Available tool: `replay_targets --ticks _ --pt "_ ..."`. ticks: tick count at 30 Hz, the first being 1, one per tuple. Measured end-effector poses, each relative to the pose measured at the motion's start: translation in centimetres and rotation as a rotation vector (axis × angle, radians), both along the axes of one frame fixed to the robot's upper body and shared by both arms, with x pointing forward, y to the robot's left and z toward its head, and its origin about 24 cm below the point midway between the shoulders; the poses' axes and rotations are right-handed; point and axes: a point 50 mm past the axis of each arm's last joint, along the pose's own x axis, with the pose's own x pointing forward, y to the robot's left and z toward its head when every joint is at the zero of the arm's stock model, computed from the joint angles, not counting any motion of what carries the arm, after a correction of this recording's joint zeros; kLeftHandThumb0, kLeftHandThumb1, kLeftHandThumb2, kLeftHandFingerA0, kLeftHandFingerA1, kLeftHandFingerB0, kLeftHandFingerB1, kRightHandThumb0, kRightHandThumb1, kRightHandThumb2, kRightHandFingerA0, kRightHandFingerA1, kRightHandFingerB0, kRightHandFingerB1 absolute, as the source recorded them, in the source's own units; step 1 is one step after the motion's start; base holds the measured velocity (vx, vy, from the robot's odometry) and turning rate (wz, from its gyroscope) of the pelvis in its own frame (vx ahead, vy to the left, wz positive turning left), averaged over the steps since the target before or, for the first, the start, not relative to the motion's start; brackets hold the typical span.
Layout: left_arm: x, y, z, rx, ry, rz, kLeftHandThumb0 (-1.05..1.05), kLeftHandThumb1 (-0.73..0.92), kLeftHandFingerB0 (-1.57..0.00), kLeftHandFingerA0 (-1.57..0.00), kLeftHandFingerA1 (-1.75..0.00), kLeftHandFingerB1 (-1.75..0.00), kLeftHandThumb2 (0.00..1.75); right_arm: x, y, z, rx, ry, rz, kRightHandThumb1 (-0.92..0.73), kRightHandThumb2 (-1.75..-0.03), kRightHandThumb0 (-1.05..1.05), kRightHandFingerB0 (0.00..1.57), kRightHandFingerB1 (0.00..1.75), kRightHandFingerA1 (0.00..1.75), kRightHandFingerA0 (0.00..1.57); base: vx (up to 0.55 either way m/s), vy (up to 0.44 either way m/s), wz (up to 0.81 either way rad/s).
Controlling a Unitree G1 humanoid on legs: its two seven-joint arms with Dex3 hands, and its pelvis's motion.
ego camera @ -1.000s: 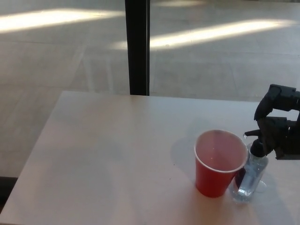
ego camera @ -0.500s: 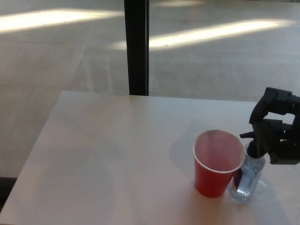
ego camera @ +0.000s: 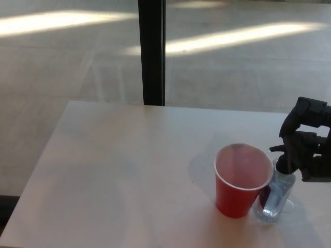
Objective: The robot uses its right hand fist to press the hand soap kept in the middle of the table to get liquid hand soap out
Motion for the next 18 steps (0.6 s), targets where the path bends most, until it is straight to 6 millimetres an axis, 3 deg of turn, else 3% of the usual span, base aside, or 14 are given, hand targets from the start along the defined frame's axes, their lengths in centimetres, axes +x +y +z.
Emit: replay_targets --ticks 3,4,5,8,12,16,18 --pt "0.0 0.0 0.0 0.0 0.0 0.0 -0.55 0.7 -0.53 -0.73 -0.69 -0.5 0.61 0.1 0.0 0.1 0.003 -0.002 0.001 -0.6 -1.16 -0.24 0.7 1.54 1.75 0.91 0.0 0.0 0.0" --pt "0.0 0.0 0.0 0.0 0.001 0.0 -0.55 0.68 -0.53 -0.73 -0.68 -0.5 0.6 0.1 0.0 0.2 0.005 -0.004 0.001 -0.67 -1.05 -0.29 0.66 1.66 1.75 0.93 0.0 0.0 0.0" --pt "0.0 0.0 0.0 0.0 0.001 -0.001 -0.55 0.68 -0.53 -0.73 -0.68 -0.5 0.6 0.2 0.0 0.4 0.007 -0.012 0.002 -0.67 -1.05 -0.29 0.66 1.66 1.75 0.93 0.0 0.0 0.0" --pt "0.0 0.0 0.0 0.0 0.003 -0.002 -0.55 0.7 -0.54 -0.74 -0.71 -0.51 0.61 0.5 0.0 1.0 0.014 -0.025 0.003 -0.54 -1.28 -0.23 0.68 1.69 1.75 0.97 0.0 0.0 0.0" --pt "-0.1 0.0 0.0 0.0 0.006 -0.005 -0.54 0.7 -0.52 -0.77 -0.74 -0.51 0.61 1.1 0.0 1.9 0.031 -0.022 -0.001 -0.54 -1.29 -0.22 0.67 1.69 1.75 0.96 0.0 0.0 0.0" --pt "-0.1 0.0 0.0 0.001 0.008 -0.005 -0.54 0.71 -0.51 -0.7 -0.68 -0.51 0.6 1.7 -0.1 2.9 0.052 -0.014 -0.012 -0.61 -1.16 -0.27 0.7 1.5 1.75 0.93 0.0 0.0 0.0" --pt "-0.1 0.0 0.0 0.001 0.008 -0.006 -0.55 0.7 -0.5 -0.72 -0.73 -0.52 0.6 1.9 -0.1 3.5 0.061 -0.019 -0.016 -0.61 -1.16 -0.28 0.7 1.45 1.75 0.94 0.0 0.0 0.0"
